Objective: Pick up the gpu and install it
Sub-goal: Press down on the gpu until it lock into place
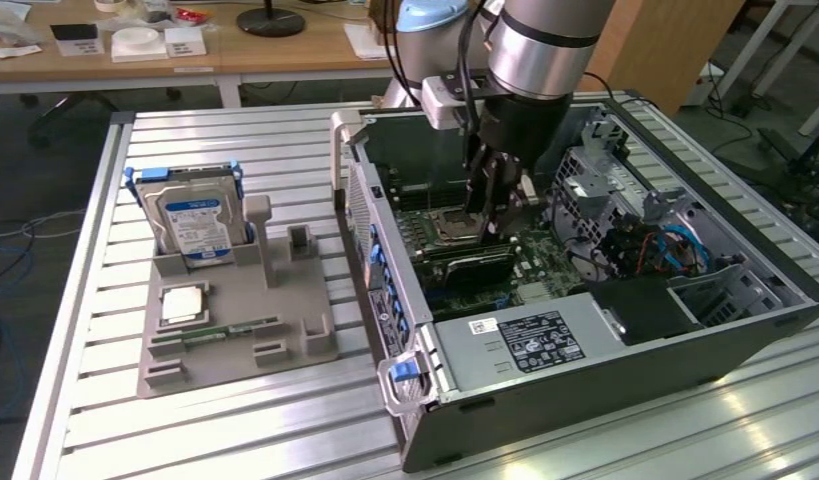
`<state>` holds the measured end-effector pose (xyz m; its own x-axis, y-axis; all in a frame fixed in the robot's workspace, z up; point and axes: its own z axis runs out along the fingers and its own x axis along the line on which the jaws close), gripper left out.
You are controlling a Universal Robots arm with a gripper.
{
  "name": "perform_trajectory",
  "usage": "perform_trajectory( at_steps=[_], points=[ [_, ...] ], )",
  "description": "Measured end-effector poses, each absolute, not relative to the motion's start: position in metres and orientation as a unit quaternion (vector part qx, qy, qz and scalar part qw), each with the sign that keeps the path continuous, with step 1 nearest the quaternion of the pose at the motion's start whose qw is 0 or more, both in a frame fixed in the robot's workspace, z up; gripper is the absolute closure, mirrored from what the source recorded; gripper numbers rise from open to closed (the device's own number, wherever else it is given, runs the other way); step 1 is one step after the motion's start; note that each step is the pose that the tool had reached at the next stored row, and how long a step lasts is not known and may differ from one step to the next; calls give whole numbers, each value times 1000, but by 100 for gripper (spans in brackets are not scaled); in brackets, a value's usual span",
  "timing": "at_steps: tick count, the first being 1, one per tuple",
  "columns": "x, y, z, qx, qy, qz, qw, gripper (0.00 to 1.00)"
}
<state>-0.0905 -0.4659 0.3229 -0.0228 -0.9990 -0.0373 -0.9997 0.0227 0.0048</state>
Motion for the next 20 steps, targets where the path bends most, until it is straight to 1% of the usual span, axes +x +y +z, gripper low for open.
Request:
perform_trajectory(
  at_steps=[11, 14, 15, 16, 17, 18, 19, 20],
  points=[
    [-91, -466, 323, -699, 715, 15, 12, 50],
    [-91, -466, 323, -699, 715, 15, 12, 68],
    [-91, -466, 323, -699, 715, 15, 12, 68],
    [-91, -466, 323, -699, 715, 15, 12, 74],
    [-91, -466, 323, -699, 715, 15, 12, 74],
    [-91, -466, 323, -699, 715, 15, 12, 80],
    [-91, -466, 323, -699, 715, 15, 12, 80],
    [-91, -466, 323, -699, 715, 15, 12, 86]
  ],
)
